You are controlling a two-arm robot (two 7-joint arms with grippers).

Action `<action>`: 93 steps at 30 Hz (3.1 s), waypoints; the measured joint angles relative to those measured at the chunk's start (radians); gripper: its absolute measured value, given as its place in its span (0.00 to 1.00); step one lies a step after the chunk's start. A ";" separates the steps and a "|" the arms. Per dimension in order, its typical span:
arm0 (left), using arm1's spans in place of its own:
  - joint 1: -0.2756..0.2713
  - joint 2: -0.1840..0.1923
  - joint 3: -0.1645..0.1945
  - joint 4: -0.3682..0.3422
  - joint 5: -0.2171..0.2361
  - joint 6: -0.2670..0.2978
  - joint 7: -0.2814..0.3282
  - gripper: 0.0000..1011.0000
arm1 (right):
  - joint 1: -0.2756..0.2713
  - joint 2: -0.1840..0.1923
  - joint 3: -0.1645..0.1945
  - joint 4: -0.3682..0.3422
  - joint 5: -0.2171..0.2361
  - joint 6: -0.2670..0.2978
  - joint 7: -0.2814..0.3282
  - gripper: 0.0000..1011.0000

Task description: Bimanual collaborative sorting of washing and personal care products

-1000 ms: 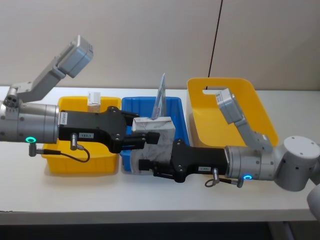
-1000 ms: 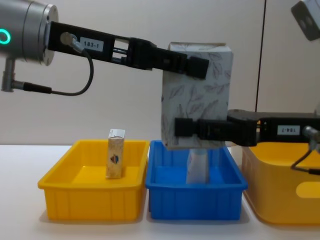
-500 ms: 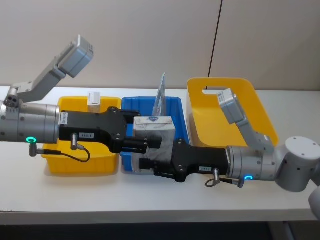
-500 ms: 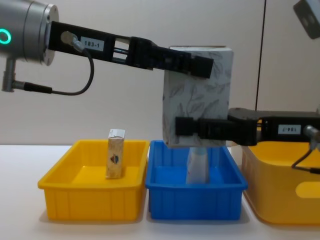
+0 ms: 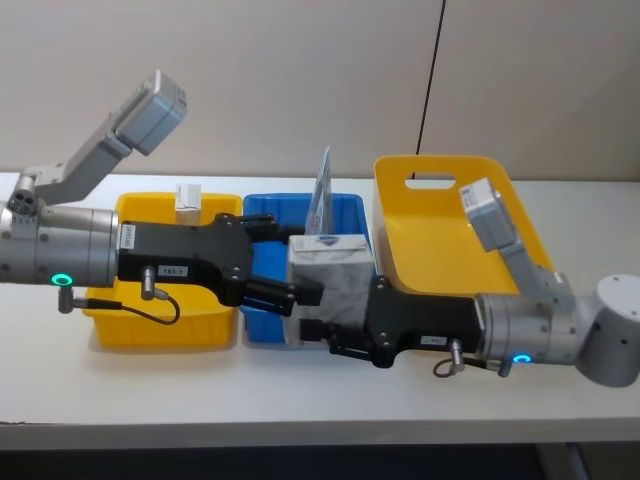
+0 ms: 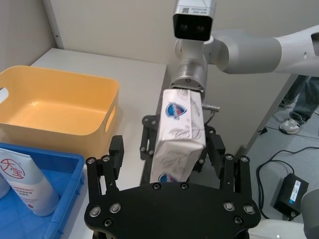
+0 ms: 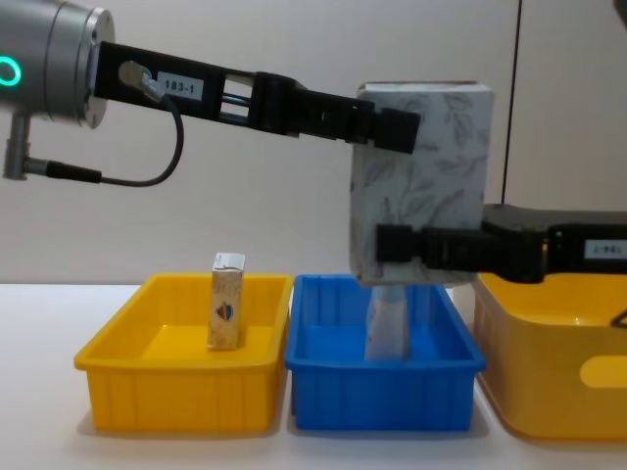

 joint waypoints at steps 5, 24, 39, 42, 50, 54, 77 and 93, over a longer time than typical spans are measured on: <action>0.000 0.000 0.000 0.000 0.000 0.000 0.000 0.99 | -0.028 0.034 0.018 -0.040 0.014 -0.001 -0.016 0.37; 0.000 0.000 0.000 0.000 0.000 0.000 0.000 0.99 | -0.174 0.158 0.128 -0.189 0.080 -0.001 -0.177 0.37; 0.000 0.000 0.000 0.000 0.000 0.000 0.000 0.99 | -0.269 0.206 0.211 -0.260 0.101 -0.011 -0.378 0.37; 0.000 0.000 0.000 0.000 0.000 0.000 0.000 0.99 | -0.283 0.208 0.225 -0.267 0.100 -0.012 -0.418 0.37; 0.000 0.000 0.000 0.000 0.000 0.000 0.000 0.99 | -0.287 0.192 0.243 -0.250 0.068 -0.014 -0.528 0.37; 0.000 0.000 0.000 0.000 0.000 0.000 0.000 0.99 | -0.261 0.171 0.240 -0.211 0.044 -0.015 -0.562 0.37; 0.000 0.000 0.000 0.000 0.000 0.000 0.000 0.99 | 0.019 -0.029 0.149 0.197 -0.110 -0.066 -0.627 0.37; 0.000 0.000 0.000 0.000 0.000 0.000 0.000 0.99 | 0.197 -0.145 0.128 0.504 -0.185 -0.147 -0.668 0.37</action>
